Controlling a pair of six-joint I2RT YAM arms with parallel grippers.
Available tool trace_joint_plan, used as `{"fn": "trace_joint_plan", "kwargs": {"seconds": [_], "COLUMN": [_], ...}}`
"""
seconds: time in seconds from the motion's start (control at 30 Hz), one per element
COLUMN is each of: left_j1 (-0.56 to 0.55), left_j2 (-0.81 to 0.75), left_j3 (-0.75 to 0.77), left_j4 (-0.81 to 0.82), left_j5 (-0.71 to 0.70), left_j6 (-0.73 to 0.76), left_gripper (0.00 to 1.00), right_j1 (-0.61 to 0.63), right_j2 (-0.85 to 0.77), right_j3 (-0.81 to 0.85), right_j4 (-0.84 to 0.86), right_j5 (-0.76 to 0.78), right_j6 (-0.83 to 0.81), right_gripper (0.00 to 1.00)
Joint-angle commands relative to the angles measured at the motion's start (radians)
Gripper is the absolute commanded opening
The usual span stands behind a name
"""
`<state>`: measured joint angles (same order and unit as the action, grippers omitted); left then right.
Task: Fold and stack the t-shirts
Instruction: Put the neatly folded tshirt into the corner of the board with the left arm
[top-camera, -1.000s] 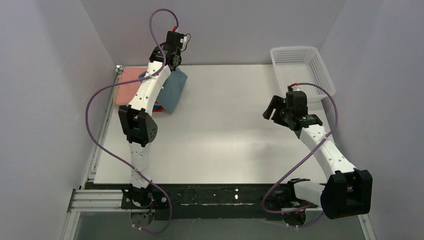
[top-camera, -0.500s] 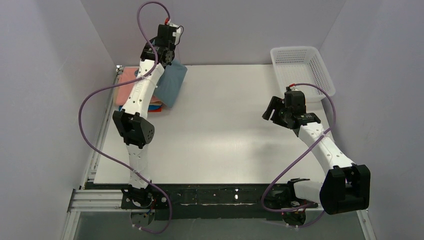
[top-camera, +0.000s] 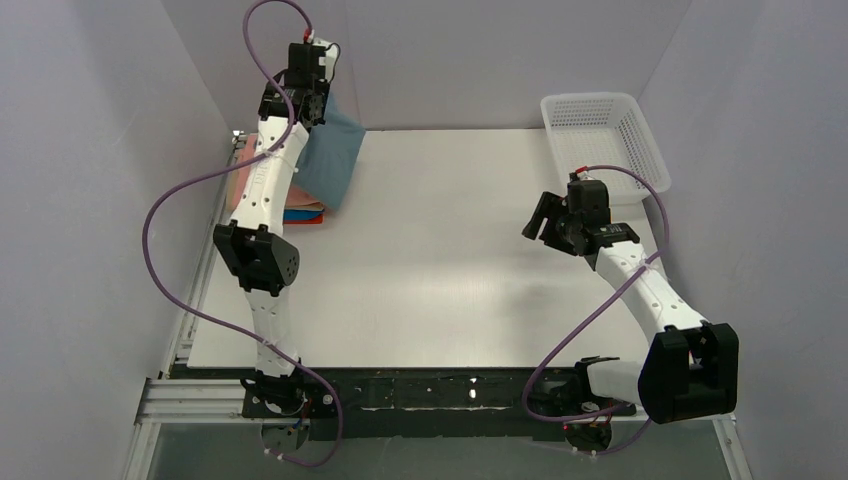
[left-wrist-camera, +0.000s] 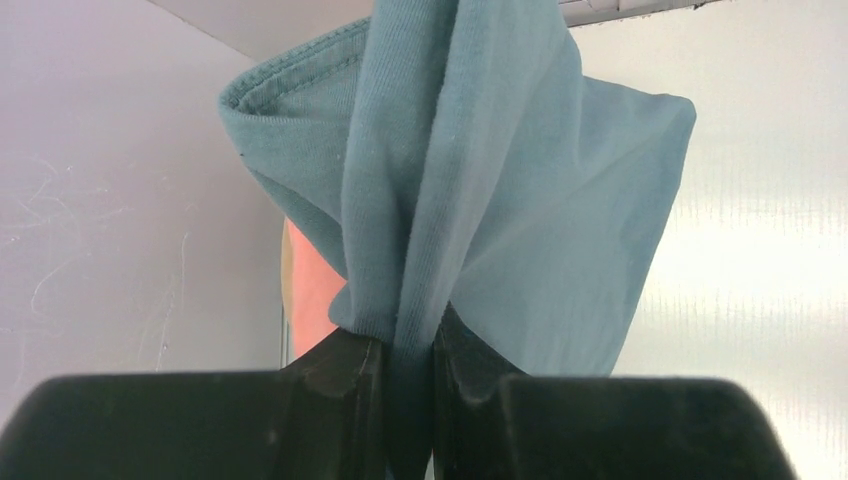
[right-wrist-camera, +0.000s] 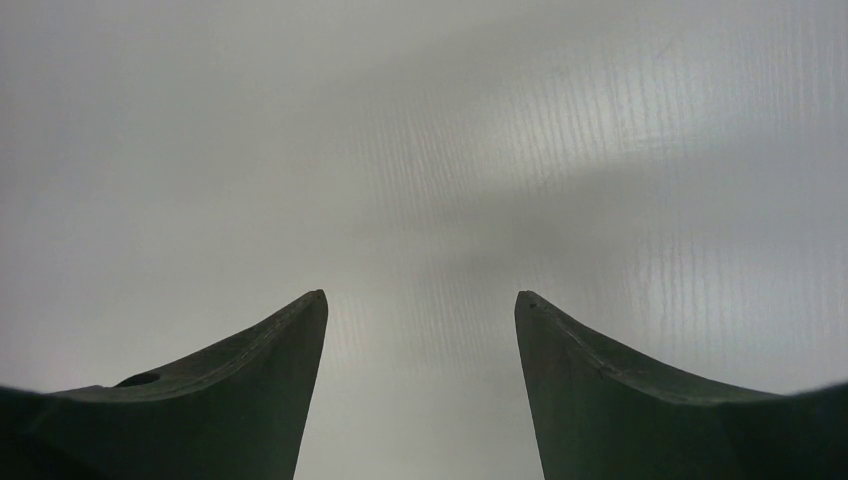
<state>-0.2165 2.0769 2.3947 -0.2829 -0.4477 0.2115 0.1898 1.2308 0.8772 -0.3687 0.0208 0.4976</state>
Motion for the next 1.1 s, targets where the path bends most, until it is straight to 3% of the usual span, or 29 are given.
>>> {"fn": "trace_joint_plan", "kwargs": {"seconds": [0.0, 0.17, 0.37, 0.6, 1.07], "left_j1": [0.078, 0.167, 0.206, 0.348, 0.504], "left_j2": [-0.097, -0.090, -0.043, 0.015, 0.127], "left_j3": [-0.007, -0.068, -0.147, -0.182, -0.275], "left_j4": [0.040, 0.062, 0.126, 0.158, 0.328], "left_j5": [0.076, 0.303, 0.248, 0.399, 0.577], "left_j6": [-0.051, -0.103, -0.055, -0.161, -0.294], "left_gripper": [0.00, 0.00, 0.00, 0.00, 0.00], "right_j1": [-0.006, -0.006, -0.007, -0.006, -0.006], "right_j2": [0.013, 0.024, 0.016, -0.001, -0.051], "right_j3": [0.055, 0.073, 0.059, 0.064, 0.070], "right_j4": [-0.017, -0.048, -0.095, -0.141, -0.234], "right_j5": [-0.013, -0.013, -0.050, -0.070, -0.093], "right_j6": [0.002, 0.016, 0.043, 0.092, 0.094], "right_gripper": [0.77, 0.76, 0.75, 0.74, 0.75]}}
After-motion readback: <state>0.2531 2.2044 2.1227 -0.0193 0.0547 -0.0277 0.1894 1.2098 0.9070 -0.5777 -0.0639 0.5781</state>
